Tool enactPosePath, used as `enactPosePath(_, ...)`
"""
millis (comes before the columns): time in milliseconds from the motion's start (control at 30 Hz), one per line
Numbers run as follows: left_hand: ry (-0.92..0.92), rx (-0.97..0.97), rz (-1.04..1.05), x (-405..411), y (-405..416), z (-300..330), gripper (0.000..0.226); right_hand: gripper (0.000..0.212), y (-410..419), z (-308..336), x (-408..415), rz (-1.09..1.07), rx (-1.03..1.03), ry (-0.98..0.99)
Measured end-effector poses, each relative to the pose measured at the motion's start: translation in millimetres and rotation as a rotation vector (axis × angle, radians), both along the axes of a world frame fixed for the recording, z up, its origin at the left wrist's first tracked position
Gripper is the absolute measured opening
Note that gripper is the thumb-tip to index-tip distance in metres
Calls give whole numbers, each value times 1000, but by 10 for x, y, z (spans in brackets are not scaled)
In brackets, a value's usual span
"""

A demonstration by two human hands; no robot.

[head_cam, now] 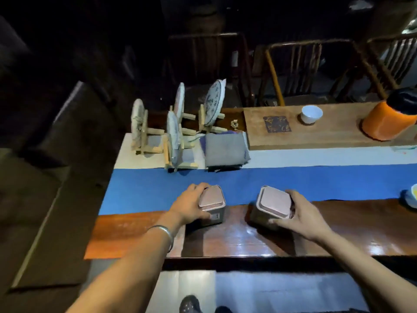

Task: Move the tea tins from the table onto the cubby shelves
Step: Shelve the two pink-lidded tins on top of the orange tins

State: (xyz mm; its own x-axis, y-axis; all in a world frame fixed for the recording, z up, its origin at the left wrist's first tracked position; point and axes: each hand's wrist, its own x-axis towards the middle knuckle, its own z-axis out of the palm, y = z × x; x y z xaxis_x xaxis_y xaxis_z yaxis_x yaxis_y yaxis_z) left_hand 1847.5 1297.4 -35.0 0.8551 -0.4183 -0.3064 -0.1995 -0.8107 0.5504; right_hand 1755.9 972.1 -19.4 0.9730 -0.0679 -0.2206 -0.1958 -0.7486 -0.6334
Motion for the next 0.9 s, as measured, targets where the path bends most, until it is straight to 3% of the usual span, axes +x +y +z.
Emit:
enactPosePath(200, -64, 41, 238, -519, 1222, 379, 91, 83, 1087, 245, 370, 332, 58, -42)
enactPosePath(433, -71, -2, 584, -1680, 2732, 885, 90, 78, 2967, 685, 339, 709, 113, -87)
enactPosePath(700, -170, -120, 946, -3730, 4615, 1894, 89, 80, 5677, 1481, -598, 1189, 135, -180)
enactPosePath(900, -324, -188, 1201, -5288, 5730, 2617, 82, 91, 7272, 2199, -1485, 1378, 216, -268)
